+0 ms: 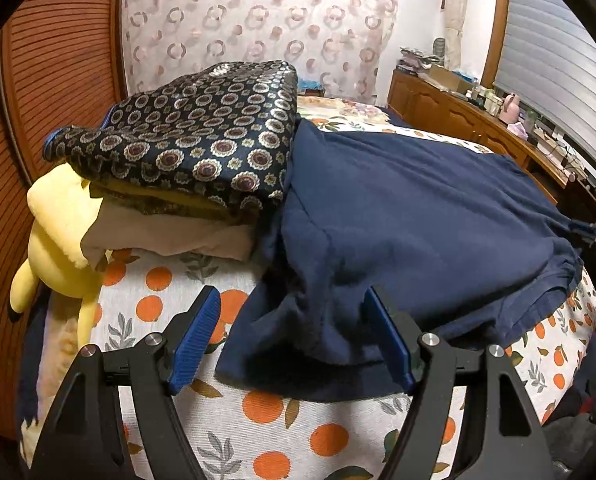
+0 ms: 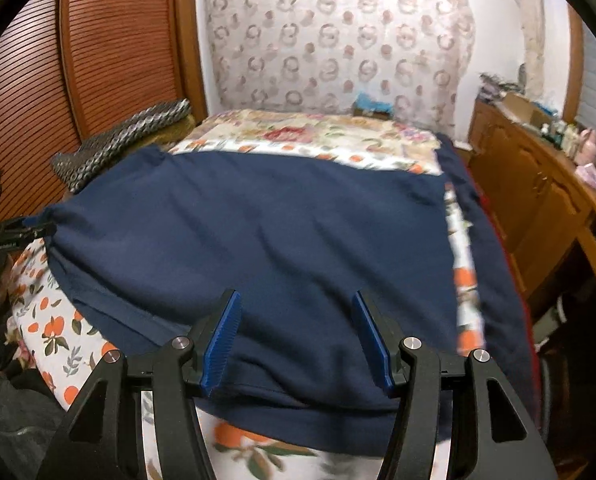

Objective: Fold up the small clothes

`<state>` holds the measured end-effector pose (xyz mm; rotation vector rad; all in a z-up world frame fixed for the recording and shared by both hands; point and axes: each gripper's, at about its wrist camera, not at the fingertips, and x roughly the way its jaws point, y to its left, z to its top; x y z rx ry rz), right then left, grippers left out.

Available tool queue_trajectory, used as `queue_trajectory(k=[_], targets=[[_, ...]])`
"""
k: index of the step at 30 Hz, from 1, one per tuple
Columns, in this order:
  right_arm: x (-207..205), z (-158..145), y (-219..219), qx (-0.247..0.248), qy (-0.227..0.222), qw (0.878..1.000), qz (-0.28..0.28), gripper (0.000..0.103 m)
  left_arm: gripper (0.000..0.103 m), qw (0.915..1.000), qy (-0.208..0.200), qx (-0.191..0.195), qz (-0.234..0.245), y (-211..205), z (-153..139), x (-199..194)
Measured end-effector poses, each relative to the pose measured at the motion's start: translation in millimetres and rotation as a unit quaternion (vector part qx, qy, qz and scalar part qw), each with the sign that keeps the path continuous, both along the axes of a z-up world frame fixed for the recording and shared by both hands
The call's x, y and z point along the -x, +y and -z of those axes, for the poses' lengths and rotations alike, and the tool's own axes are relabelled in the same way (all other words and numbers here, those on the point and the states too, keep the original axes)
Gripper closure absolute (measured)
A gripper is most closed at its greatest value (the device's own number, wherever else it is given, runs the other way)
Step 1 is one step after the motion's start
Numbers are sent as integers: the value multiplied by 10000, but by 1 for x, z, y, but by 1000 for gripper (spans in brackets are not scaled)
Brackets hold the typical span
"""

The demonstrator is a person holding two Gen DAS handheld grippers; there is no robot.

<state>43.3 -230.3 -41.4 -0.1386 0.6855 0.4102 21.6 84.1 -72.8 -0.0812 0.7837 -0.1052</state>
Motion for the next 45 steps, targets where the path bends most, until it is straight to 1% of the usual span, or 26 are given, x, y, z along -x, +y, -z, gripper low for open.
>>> queue_trajectory(k=[6, 9, 10, 17, 21, 23, 27, 32, 33, 34, 36, 40, 41, 42, 43, 45], targets=[[-18, 20, 16, 8, 223, 9996, -160, 44, 28, 9999, 89, 99, -13, 4, 8, -1], [-20, 23, 21, -29, 229, 9994, -270, 44, 28, 9999, 125, 93, -18, 4, 11, -1], [-18, 20, 21, -40, 224, 9992, -331, 44, 28, 9999, 136, 89, -13, 4, 11, -2], [-9, 16, 29, -102, 280, 9939, -1065, 44, 28, 9998, 199, 74, 0, 3, 15, -4], [-19, 24, 55, -17, 339, 9889, -1448, 44, 28, 9996, 273, 76, 25, 2, 20, -6], [-27, 30, 70, 26, 395, 9862, -1605, 47, 28, 9995, 287, 87, 21, 2, 20, -6], [-30, 36, 101, 56, 430, 9791, -1988, 48, 28, 9995, 297, 122, 16, 6, 21, -5], [-34, 43, 134, 111, 489, 9675, -2480, 57, 28, 9995, 294, 107, 24, 6, 22, -7], [-34, 46, 142, 119, 535, 9652, -2556, 65, 28, 9995, 294, 106, 25, 7, 22, -7], [-36, 48, 149, 134, 564, 9634, -2618, 69, 28, 9995, 293, 111, 23, 7, 22, -7], [-42, 51, 163, 261, 518, 9628, -2639, 71, 28, 9995, 293, 105, 26, 7, 22, -7], [-41, 56, 174, 500, 366, 9626, -2636, 82, 28, 9995, 294, 107, 23, 6, 21, -7], [-42, 56, 176, 481, 367, 9621, -2660, 85, 28, 9995, 294, 108, 21, 6, 21, -7], [-42, 56, 177, 445, 388, 9611, -2699, 93, 28, 9995, 296, 102, 20, 6, 22, -7], [-42, 56, 178, 429, 404, 9599, -2740, 97, 28, 9995, 297, 97, 21, 6, 21, -7], [-40, 58, 180, 405, 411, 9577, -2820, 100, 28, 9995, 302, 84, 20, 6, 21, -7]])
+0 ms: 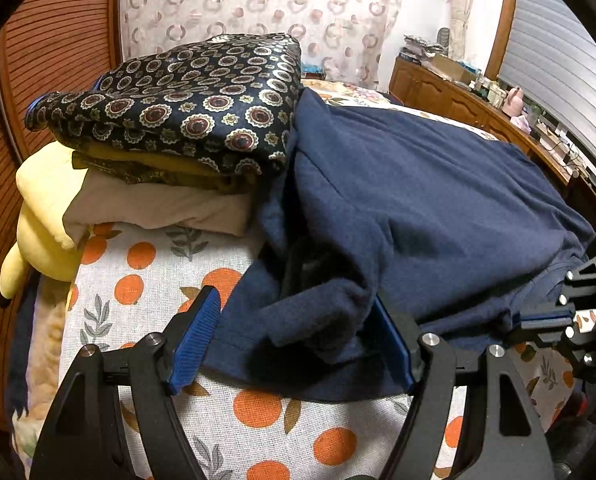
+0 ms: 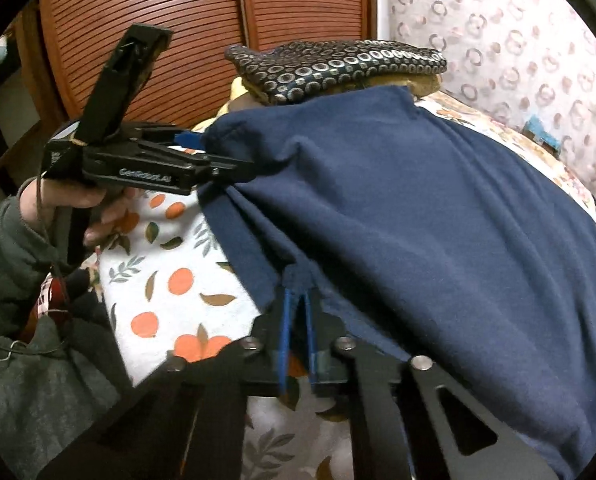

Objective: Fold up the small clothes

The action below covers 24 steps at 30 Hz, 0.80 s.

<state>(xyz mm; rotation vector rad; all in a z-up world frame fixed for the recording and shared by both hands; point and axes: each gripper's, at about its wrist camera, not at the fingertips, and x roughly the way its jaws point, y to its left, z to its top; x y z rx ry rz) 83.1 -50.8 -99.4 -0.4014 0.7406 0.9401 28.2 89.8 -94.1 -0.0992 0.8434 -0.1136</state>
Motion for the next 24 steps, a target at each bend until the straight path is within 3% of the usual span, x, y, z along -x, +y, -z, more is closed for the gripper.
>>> queue_trajectory(k=[7, 24], targets=[[19, -11, -16, -515, 289, 9979, -259, 102, 28, 10000, 25, -60, 0, -1, -1, -3], [30, -33, -46, -545, -223, 9972, 468, 100, 28, 9998, 30, -169, 79, -7, -1, -4]])
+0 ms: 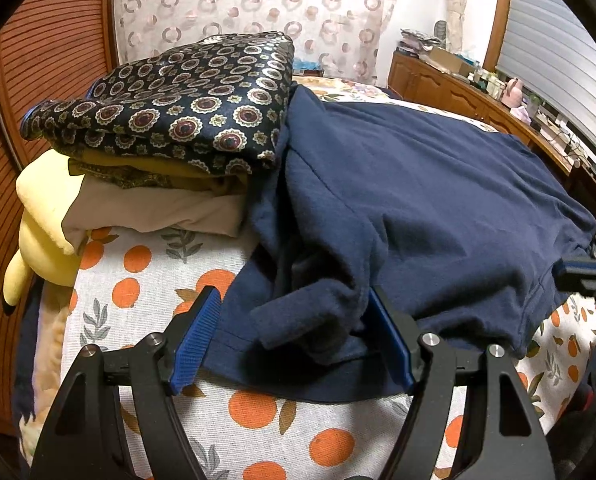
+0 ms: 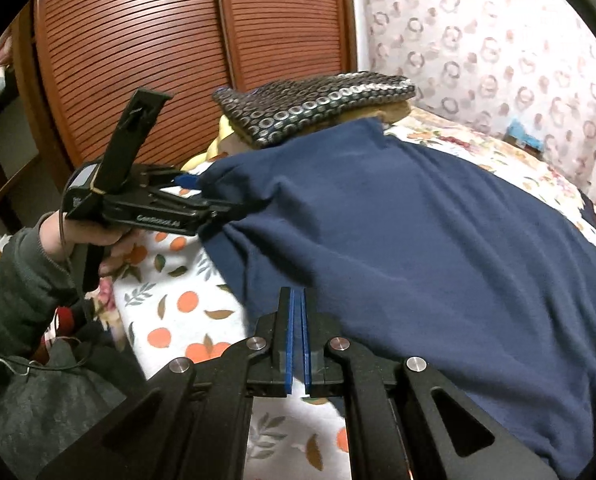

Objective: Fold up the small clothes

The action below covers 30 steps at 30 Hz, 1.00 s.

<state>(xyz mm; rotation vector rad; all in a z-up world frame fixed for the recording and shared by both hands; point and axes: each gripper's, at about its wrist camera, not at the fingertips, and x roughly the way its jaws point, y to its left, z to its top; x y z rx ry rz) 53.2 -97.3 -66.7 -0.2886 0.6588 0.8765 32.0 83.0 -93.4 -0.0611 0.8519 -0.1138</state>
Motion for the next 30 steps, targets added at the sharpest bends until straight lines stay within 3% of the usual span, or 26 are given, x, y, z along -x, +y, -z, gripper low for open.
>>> queue_trajectory(k=[6, 8, 11, 13, 15, 16, 20, 30], targets=[[0, -3, -5, -57, -47, 9998, 203, 97, 28, 10000, 4, -4, 34, -2, 0, 2], [-1, -3, -5, -25, -48, 9996, 284, 72, 28, 10000, 1, 7, 50, -2, 0, 3], [-5, 0, -6, -49, -28, 9993, 369, 58, 47, 9999, -36, 43, 129, -2, -1, 5], [-5, 0, -7, -32, -28, 9991, 424, 53, 75, 9995, -37, 177, 251, -4, -3, 6], [-6, 1, -10, -7, -70, 9986, 519, 52, 89, 9987, -29, 337, 370, -5, -4, 7], [-6, 1, -12, 3, -85, 9983, 572, 52, 92, 9986, -72, 361, 393, -6, -6, 8], [-8, 3, -29, 8, -120, 9960, 888, 52, 93, 9955, -391, 691, 514, -12, -25, 12], [-9, 11, -107, -138, 8, 9791, 2029, 52, 93, 9865, -953, 832, 1039, -62, -76, -9]])
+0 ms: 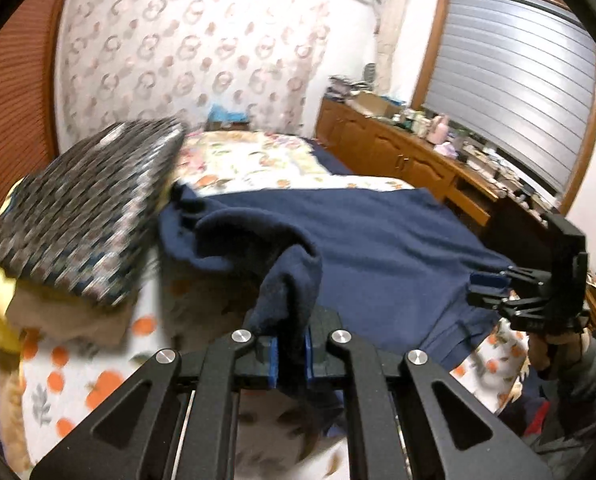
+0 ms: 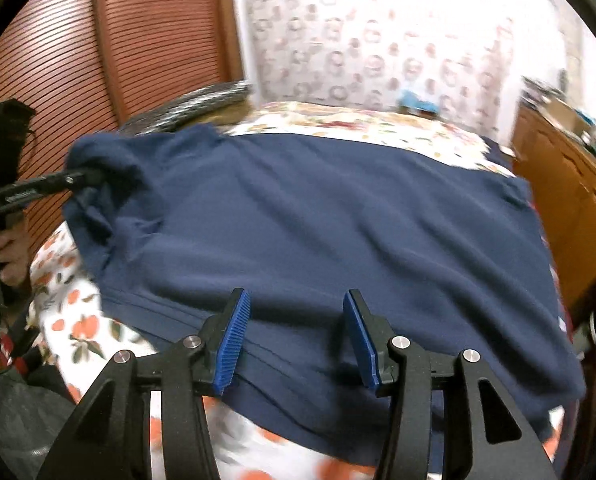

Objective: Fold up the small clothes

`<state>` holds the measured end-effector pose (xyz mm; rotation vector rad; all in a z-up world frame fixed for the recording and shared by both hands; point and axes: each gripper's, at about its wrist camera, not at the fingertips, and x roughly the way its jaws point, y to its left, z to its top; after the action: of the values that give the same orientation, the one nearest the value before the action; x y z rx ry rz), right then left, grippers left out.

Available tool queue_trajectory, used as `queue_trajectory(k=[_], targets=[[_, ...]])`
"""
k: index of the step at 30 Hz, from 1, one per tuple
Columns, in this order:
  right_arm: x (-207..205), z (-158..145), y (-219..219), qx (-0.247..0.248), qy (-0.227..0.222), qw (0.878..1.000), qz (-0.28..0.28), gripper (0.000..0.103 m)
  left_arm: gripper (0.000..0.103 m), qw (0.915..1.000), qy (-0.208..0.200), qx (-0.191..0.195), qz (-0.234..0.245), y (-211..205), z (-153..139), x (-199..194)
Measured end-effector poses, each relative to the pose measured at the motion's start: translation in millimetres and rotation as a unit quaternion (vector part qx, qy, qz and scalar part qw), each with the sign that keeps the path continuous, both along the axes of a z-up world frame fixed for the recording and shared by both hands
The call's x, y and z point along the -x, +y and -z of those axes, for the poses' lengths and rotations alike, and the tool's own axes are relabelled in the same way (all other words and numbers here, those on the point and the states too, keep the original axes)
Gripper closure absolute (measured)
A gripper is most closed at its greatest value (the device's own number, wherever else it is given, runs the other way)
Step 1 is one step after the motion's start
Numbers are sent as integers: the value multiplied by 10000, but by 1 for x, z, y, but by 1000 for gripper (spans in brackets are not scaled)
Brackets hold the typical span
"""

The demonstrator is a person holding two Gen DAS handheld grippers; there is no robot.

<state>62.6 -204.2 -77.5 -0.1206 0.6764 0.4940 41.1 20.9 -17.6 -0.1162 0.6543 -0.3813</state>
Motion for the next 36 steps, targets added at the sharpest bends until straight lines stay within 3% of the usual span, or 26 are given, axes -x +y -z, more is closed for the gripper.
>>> queue_trajectory(k=[9, 15, 20, 23, 24, 25, 31, 36], targets=[[25, -6, -57, -130, -187, 9964, 813, 52, 93, 9942, -355, -22, 1010, -91, -42, -32], [50, -11, -75, -219, -293, 9928, 1143, 52, 93, 9832, -473, -194, 1750, -174, -65, -52], [70, -11, -84, -336, -320, 9904, 1303, 52, 93, 9754, -422, -246, 2150, -211, -75, -47], [74, -11, -80, -358, -303, 9898, 1348, 52, 73, 9740, -183, -467, 2209, -216, -62, -48], [77, -10, -79, -353, -303, 9896, 1361, 52, 58, 9746, -182, -511, 2174, -213, -57, -47], [76, -11, -79, -350, -304, 9895, 1372, 52, 50, 9756, -193, -559, 2113, -215, -55, -48], [61, -17, -74, -367, -313, 9889, 1405, 52, 37, 9851, 51, -589, 1615, -183, -35, -54], [48, -19, -73, -287, -378, 9905, 1287, 52, 36, 9914, 223, -736, 1063, -146, -13, -55]])
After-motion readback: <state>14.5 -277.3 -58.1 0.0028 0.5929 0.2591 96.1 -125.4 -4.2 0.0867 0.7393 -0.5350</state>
